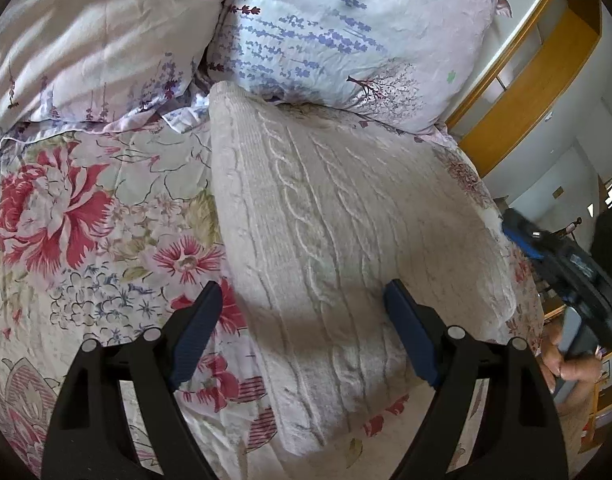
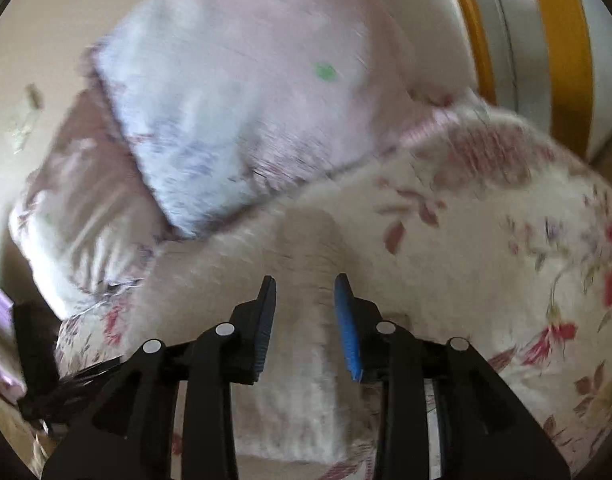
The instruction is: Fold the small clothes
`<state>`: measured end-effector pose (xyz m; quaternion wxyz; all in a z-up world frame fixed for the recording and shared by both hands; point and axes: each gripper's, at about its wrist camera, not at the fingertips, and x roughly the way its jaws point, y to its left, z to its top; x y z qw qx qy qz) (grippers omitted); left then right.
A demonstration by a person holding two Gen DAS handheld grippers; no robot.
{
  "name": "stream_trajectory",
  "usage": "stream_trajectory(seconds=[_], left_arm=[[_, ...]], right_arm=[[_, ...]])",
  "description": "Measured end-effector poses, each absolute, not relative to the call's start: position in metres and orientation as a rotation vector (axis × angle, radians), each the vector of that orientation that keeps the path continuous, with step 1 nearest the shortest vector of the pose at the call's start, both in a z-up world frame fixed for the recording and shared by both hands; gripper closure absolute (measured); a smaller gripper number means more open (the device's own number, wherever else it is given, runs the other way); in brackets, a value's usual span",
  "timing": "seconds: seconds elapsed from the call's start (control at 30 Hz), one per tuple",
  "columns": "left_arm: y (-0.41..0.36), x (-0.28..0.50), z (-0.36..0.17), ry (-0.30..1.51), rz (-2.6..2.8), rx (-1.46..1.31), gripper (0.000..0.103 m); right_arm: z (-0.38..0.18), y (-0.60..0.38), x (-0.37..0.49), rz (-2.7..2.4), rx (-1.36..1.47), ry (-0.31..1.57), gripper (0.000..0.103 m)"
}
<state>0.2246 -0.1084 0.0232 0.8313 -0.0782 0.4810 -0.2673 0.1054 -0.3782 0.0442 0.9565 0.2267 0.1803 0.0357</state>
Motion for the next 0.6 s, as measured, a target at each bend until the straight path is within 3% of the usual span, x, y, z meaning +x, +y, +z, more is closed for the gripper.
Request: stream_trajectory(seconds=[0.1,0.2,0.6], left_arm=[[-0.110,0.225,0.022,1.028,-0.577,-0.172,0.020],[-0.113,0.223,0.021,1.034,-0.585,-0.172,0.019],[-0.118,0.221,0.022,1.020,-0.585,-0.142,0.018]], right_arm=[[0.046,-0.363,0.106,0.150,0.400,0.382,0.061],[0.022,-0.351,0.134,0.109,0.327,0.561,0.060],[0.014,-0.349,0.126,0.094,0.276,0.520,0.060]])
